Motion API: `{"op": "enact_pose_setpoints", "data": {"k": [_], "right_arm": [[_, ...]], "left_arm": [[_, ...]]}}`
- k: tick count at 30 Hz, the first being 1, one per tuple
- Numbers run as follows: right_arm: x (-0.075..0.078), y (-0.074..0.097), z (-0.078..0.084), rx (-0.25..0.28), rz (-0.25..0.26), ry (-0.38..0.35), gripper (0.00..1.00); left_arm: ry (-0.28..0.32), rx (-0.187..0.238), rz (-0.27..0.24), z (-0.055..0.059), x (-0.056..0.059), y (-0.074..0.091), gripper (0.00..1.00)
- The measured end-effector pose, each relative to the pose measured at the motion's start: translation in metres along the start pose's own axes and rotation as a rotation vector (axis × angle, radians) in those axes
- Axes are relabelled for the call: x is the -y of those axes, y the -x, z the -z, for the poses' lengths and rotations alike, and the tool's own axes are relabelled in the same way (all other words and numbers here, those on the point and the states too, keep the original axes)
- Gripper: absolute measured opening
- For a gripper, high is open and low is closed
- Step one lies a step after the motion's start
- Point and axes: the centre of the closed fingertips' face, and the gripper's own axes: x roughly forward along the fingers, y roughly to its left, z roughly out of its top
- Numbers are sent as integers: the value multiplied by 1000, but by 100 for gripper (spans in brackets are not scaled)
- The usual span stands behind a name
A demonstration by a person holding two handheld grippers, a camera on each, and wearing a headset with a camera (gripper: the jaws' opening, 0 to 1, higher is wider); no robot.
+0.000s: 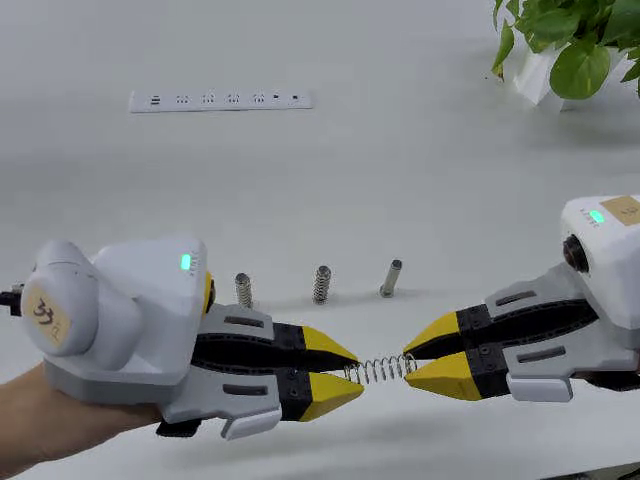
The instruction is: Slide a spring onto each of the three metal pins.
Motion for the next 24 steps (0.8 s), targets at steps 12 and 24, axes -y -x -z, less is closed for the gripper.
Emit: {"op": "enact_pose_setpoints", "data": {"k": [12, 24], "right_arm": [[1, 1, -12, -53, 11, 14, 7], [9, -4, -13, -186, 28, 153, 6]], "left_arm": [[8, -16, -30, 9, -4, -4, 6], [-13, -48, -87, 17, -13, -8, 6]]}}
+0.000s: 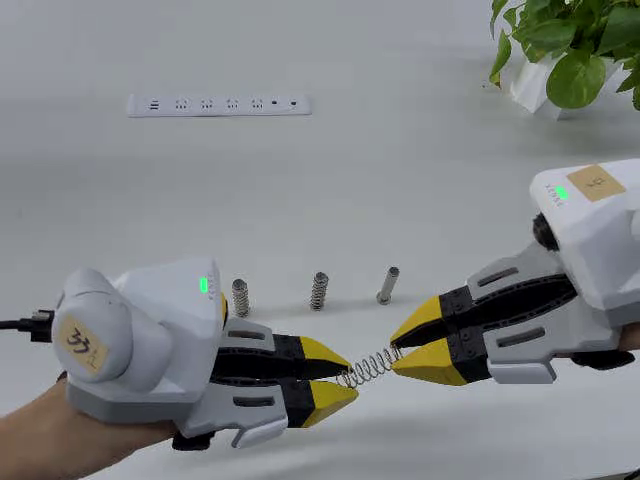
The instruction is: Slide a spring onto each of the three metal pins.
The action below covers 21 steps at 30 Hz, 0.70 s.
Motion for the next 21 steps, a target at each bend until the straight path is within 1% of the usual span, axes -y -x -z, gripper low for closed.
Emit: {"op": "enact_pose_setpoints", "data": {"k": [1, 5, 6, 7, 8, 9, 11, 13, 16, 21], "right_arm": [[0, -1, 0, -22, -3, 23, 6], [-1, -5, -1, -80, -10, 79, 6], [-1, -7, -3, -86, -11, 98, 6], [-1, -8, -4, -95, -11, 102, 7], [-1, -9, -4, -111, -12, 117, 7], [-1, -10, -6, -121, -15, 155, 7], [-1, -13, -8, -130, -22, 157, 7], [0, -14, -8, -146, -23, 181, 7], [1, -16, -9, -173, -26, 216, 7], [3, -19, -8, -208, -31, 250, 7]], "left_arm": [[-17, -10, -5, 2, 0, -1, 6], [-36, -34, -15, 6, -1, -4, 6], [-38, -38, -20, 7, -1, -5, 6], [-39, -43, -22, 8, -2, -6, 6], [-43, -47, -27, 9, -2, -6, 6], [-51, -54, -32, 10, -3, -7, 6], [-55, -62, -36, 11, -3, -8, 6], [-64, -65, -45, 12, -5, -8, 6], [-61, -64, -61, 13, -8, -8, 6], [-74, -64, -86, 15, -11, -7, 6]]}}
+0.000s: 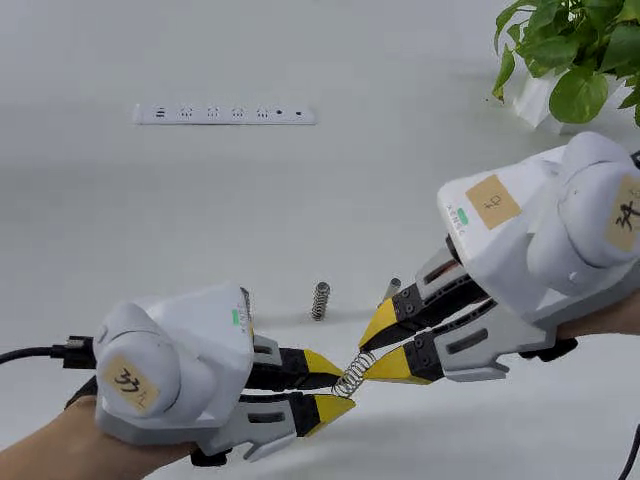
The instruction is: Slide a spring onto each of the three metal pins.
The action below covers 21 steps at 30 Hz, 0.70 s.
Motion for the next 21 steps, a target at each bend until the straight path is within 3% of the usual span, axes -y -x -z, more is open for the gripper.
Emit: {"op": "enact_pose_setpoints", "data": {"k": [10, 21], "right_arm": [[2, 4, -1, -15, -4, 27, 7], [1, 5, -6, -25, -16, 56, 7]], "left_arm": [[20, 54, -48, -3, -3, 4, 6], [14, 76, -65, -6, -4, 8, 6]]}}
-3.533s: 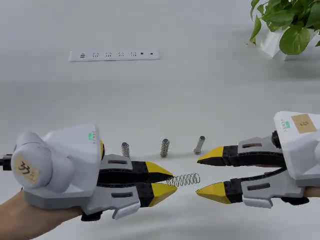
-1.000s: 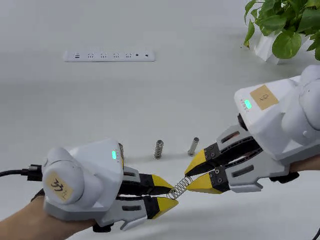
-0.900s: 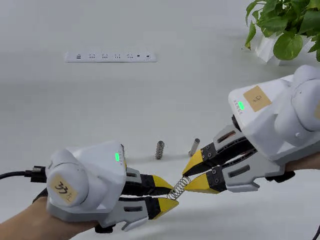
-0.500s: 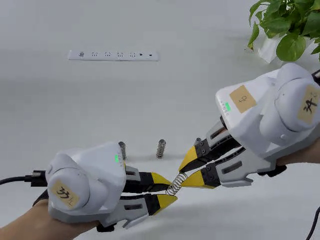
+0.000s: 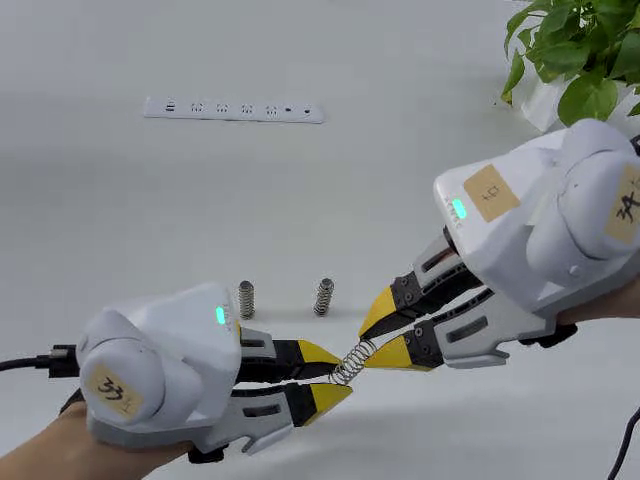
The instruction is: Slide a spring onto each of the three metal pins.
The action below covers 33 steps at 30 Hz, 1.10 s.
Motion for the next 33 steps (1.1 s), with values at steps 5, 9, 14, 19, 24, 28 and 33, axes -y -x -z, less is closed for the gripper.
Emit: {"op": "enact_pose_setpoints", "data": {"k": [5, 9, 14, 19, 24, 28, 33], "right_arm": [[2, 0, -1, -14, -4, 4, 11], [5, -1, 0, -60, -6, 32, 19], [7, -6, 4, -107, -38, 53, 19], [5, -14, 4, -136, -85, 61, 17], [6, -18, 4, -141, -103, 52, 14], [6, -19, 6, -149, -118, 47, 13], [4, -20, 7, -153, -134, 48, 10]], "left_arm": [[2, 11, -19, -1, -2, 0, 6], [6, 10, -36, 0, -4, 1, 6], [4, -1, -57, 4, -6, 0, 6], [4, 0, -75, 4, -8, 0, 6], [13, 14, -83, 1, -7, -1, 6], [16, 24, -85, -2, -6, -1, 6], [24, 40, -89, -6, -7, -1, 6]]}}
